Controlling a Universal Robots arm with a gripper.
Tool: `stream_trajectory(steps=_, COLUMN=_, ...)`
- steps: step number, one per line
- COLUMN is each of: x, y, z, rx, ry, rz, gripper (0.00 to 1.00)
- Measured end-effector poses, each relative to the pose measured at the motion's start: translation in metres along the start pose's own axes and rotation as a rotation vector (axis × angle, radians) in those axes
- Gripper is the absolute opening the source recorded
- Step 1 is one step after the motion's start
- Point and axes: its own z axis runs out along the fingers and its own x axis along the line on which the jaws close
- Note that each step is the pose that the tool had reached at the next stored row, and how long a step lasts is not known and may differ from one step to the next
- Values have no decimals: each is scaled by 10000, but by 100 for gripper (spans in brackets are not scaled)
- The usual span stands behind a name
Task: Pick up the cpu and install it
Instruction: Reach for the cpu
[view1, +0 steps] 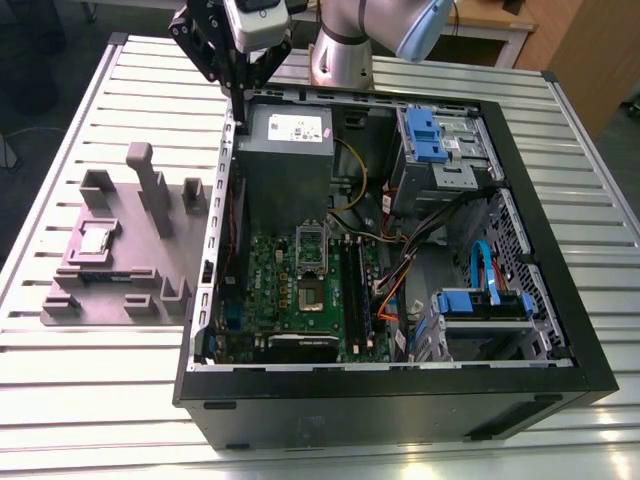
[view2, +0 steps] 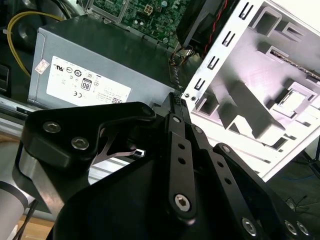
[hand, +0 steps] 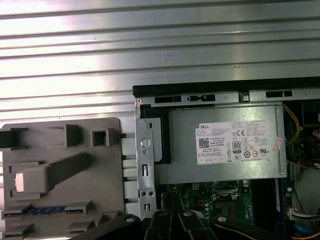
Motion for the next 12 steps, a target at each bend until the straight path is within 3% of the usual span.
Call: stream_trajectory(steps=12, x=26, y=-2, z=2, rx=0, ry=7, rz=0, gripper=10)
